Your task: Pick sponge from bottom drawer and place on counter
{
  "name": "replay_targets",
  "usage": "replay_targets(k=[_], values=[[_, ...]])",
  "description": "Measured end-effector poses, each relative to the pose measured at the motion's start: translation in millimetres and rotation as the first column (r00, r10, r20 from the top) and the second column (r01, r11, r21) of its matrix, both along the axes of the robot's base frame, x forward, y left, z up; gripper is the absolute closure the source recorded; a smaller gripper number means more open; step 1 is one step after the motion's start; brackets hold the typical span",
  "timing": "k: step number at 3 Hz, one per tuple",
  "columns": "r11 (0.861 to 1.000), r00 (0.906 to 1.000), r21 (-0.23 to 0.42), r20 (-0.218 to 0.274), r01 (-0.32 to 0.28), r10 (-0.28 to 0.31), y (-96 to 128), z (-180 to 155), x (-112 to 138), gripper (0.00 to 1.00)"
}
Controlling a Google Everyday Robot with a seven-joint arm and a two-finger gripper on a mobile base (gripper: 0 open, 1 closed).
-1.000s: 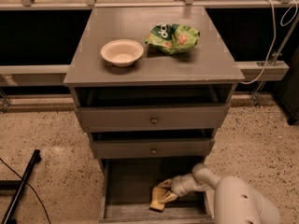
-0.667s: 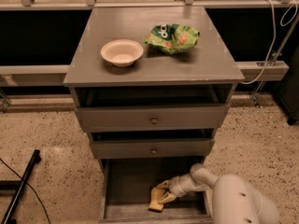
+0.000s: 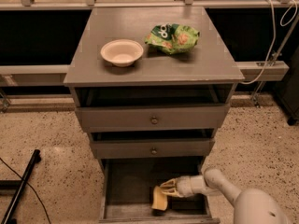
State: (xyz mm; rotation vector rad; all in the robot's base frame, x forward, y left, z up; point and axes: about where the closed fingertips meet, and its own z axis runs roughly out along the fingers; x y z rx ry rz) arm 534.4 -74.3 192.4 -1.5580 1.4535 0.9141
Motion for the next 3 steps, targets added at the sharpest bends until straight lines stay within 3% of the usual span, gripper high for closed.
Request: replay_targets(k=[1, 2, 3], values=[[0.987, 0.9937, 0.163, 0.111, -0.001, -0.017, -25.2, 68.2, -10.9, 1.00], [0.973, 0.9734, 0.232, 0.225, -0.009, -0.045, -52.4, 130.2, -25.6, 1.00], [0.978, 0.9173, 0.209, 0.393, -0.019, -0.066, -86.8, 231.1, -50.6, 1.00]])
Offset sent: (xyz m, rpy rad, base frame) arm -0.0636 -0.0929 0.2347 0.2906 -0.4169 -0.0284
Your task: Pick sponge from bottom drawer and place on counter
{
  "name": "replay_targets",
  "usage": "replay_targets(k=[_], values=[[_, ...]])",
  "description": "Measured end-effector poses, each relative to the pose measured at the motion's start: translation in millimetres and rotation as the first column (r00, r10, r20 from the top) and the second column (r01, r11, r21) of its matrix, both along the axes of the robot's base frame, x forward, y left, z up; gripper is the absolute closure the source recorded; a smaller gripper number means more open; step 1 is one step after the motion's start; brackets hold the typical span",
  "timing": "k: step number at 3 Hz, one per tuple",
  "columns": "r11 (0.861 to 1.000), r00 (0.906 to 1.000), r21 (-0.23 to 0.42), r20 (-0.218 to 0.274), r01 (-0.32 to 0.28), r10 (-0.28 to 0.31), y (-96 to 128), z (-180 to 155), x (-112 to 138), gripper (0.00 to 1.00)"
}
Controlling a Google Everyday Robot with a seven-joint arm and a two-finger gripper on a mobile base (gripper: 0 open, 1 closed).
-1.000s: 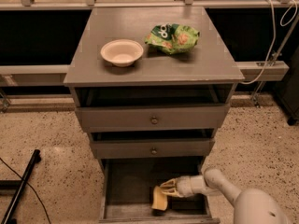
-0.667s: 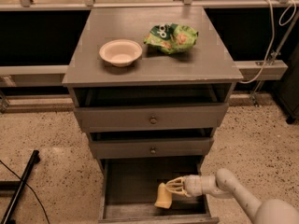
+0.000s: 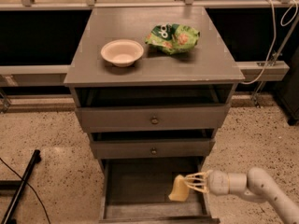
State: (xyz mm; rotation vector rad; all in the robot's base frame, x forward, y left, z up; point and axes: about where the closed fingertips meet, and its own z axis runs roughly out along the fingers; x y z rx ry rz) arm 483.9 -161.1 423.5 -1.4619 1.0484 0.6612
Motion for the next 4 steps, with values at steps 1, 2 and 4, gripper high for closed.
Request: replay_targets(k=[1, 2, 4], values=[[0.999, 0.9973, -0.043, 0.069, 0.026, -0.023, -27.9, 70.8, -2.8, 1.00], [0.984, 0.9919, -0.133, 0.054, 0.121, -0.115, -82.8, 168.4, 43.9, 1.00], [0.944, 0.9602, -0.177, 0.045, 0.279, -0.276, -136.2, 300.6, 91.6, 1.00]])
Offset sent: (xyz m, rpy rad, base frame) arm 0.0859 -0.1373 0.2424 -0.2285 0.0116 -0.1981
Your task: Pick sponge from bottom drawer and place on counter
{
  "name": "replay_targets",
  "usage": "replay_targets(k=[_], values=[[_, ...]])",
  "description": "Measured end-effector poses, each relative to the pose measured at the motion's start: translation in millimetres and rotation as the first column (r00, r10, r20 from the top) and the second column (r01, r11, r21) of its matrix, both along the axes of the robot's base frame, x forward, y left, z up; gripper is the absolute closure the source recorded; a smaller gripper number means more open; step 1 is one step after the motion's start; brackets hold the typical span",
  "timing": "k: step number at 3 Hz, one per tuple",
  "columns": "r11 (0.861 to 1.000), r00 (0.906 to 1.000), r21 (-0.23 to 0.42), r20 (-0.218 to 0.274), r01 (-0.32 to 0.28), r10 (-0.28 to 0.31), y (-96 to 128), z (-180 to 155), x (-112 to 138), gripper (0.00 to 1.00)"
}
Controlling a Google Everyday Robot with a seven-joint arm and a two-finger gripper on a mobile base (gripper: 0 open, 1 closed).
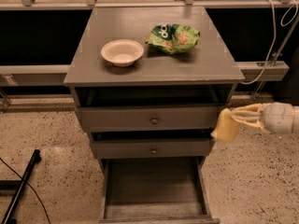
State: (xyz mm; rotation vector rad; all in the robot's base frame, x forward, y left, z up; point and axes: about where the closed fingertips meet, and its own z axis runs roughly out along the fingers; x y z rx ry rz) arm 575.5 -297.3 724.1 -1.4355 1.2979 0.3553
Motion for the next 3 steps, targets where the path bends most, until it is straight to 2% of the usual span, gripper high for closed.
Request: replay_targets(k=[1, 2, 3], values=[[1.000, 1.0000, 0.000, 0.000, 0.000, 0.000, 0.0, 0.1, 0.0, 1.00], [0.998, 0.9984, -0.032, 0.035, -0.045, 0.046, 10.1, 17.9, 3.2, 1.00], [0.989, 0.9825, -0.097, 0.140, -0.110, 0.123, 35.1, 74.7, 2.6, 1.00]])
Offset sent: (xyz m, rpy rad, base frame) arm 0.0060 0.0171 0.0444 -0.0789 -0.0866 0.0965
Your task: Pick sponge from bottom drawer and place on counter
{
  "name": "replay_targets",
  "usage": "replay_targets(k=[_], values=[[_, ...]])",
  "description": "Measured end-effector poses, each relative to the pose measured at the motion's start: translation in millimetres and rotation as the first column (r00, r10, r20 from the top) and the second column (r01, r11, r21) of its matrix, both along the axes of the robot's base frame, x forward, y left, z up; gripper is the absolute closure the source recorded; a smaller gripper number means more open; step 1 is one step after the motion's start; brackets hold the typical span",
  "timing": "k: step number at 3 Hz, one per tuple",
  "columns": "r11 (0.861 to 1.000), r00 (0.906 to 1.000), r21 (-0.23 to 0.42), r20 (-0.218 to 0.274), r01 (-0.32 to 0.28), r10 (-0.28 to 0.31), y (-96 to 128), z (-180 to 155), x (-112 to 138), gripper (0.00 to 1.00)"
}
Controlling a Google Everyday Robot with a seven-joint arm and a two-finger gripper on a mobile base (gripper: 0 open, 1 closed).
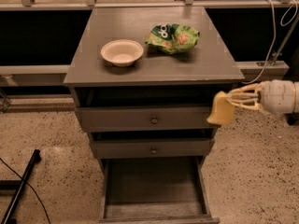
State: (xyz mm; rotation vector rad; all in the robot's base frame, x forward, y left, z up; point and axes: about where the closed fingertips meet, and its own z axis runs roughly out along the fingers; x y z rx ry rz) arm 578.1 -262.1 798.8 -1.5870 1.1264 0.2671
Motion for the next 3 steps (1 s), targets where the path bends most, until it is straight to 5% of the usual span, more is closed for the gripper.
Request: replay_targets(k=[1, 2, 3], values=[[0.996, 0.9913, -0.077, 0.124, -0.033, 0.043, 24.1, 83.6, 14.6, 1.00], [0.995, 0.9864, -0.095, 0.161, -0.018, 0.033, 33.6, 134.3, 38.5, 1.00], [0.998, 0.9935, -0.069, 0.114, 0.010, -0.002, 43.3, 163.1, 70.9, 1.00]])
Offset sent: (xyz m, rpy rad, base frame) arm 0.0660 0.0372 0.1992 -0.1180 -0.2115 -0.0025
